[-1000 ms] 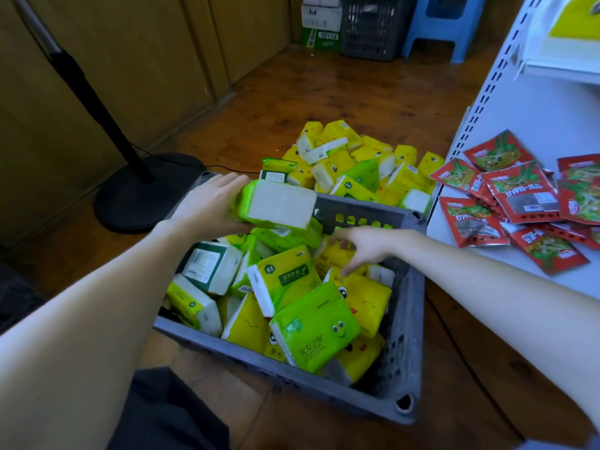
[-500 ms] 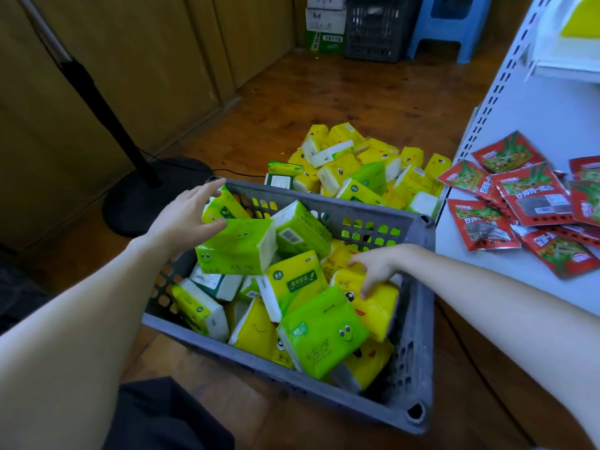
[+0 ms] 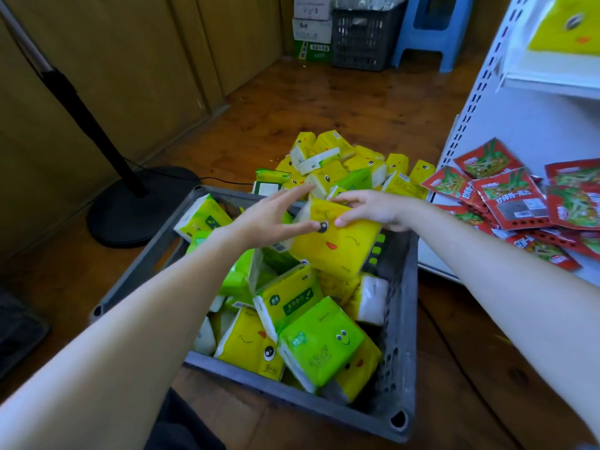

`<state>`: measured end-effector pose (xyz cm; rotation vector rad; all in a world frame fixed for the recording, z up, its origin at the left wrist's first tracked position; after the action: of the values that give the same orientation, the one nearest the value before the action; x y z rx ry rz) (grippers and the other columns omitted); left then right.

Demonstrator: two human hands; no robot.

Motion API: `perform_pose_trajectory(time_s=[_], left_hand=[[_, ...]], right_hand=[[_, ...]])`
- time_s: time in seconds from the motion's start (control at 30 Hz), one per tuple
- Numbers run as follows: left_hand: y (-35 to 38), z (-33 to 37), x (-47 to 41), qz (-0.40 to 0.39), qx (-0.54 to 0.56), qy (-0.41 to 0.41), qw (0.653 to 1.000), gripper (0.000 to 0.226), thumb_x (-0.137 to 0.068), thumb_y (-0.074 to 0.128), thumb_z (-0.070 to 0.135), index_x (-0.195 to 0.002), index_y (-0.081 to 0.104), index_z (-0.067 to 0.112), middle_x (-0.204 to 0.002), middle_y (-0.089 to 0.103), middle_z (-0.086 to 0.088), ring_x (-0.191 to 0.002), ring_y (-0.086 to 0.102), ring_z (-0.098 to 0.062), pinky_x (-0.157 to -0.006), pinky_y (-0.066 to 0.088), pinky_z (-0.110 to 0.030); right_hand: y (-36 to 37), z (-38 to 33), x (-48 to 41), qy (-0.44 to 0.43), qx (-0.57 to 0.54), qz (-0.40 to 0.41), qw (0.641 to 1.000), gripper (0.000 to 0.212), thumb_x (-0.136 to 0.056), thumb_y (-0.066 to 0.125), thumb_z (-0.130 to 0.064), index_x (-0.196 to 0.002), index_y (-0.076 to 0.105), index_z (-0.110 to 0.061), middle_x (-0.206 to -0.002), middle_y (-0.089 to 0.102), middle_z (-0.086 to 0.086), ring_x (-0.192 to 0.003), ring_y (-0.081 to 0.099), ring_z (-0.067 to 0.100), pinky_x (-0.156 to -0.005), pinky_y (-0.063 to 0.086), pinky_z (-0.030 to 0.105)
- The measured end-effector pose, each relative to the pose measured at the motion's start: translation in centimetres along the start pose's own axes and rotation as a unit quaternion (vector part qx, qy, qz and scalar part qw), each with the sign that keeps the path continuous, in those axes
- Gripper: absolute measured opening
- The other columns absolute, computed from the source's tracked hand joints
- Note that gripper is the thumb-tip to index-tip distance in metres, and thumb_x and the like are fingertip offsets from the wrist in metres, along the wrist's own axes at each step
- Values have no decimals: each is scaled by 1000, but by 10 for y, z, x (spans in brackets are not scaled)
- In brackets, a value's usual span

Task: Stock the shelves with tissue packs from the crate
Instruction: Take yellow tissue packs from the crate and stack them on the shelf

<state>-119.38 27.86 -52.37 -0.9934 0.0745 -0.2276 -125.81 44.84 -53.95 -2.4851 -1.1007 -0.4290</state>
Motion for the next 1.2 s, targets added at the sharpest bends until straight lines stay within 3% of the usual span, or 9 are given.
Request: perform_pose_trajectory(time_s=[0.17,0.3,0.43,0.57,0.73,0.83,0.93,1.07,1.2], left_hand=[[6,6,-16,25,299,-41,953,74,-87,59,46,-148,18,33,-154,26,4,-140,27,-11,-114,29,-41],[0,13,-22,106,330,-59,936,61,-92,52,40,-145,28,25,-150,34,-2,-137,35,-17,-111,33,-45],[-10,13,-27,215,368,-141,893,50,-96,49,34,-143,34,23,-145,42,-2,-130,43,-21,-106,39,-44],[-15,6,-38,243,451,-206,834,43,-93,47,38,-133,48,24,-130,56,-5,-112,58,-27,-96,47,-49],[-23,17,-45,220,516,-243,791,20,-101,39,32,-112,53,24,-84,63,-3,-46,63,-8,-41,50,-20],[-27,25,-48,157,530,-189,811,49,-95,46,44,-139,38,25,-127,58,-1,-91,67,-12,-74,57,-31],[-42,37,-53,176,399,-78,897,95,-73,68,56,-147,10,42,-156,20,7,-139,31,-17,-111,31,-47],[-51,55,-60,211,312,32,926,93,-76,73,43,-141,8,56,-152,32,1,-138,35,-17,-109,36,-48],[-55,89,-72,274,370,88,883,72,-93,50,21,-150,7,21,-142,47,-4,-127,48,-13,-106,40,-38]], right_hand=[[-10,-25,7,-67,-79,54,993,37,-84,62,-4,-114,55,-25,-95,63,-2,-74,65,7,-66,54,16],[-15,-34,5,-120,-59,146,980,36,-83,66,-12,-115,56,-24,-119,56,10,-109,56,16,-81,48,16],[-20,-38,4,-164,-89,278,942,74,-80,71,-25,-141,31,-36,-149,26,7,-135,30,19,-100,34,30],[-8,-46,9,-193,-8,215,957,84,-77,74,-28,-143,25,-40,-157,8,-2,-145,4,13,-114,16,35],[-13,-45,18,-199,43,222,953,78,-78,74,-23,-143,31,-33,-157,6,-2,-145,4,13,-115,13,35],[-23,-47,24,-211,30,270,939,70,-82,70,-22,-142,34,-28,-156,15,-5,-143,13,10,-111,19,29],[-32,-54,29,-233,10,316,920,66,-84,68,-26,-142,36,-26,-154,22,-6,-142,18,9,-108,21,24],[-45,-69,40,-263,-2,349,899,65,-84,67,-25,-142,37,-24,-153,24,-5,-141,19,7,-103,21,17],[-82,-84,67,-280,-15,432,857,64,-83,69,-25,-140,40,-22,-152,28,-4,-139,25,9,-102,22,14]])
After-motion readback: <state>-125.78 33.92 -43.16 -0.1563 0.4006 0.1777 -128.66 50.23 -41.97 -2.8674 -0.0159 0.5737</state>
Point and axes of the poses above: each hand's wrist, its own x-axis away from the middle knuckle, its own y-axis out of the palm, z = x × y, the point moved 4 cm from there along -x, towards the middle knuckle
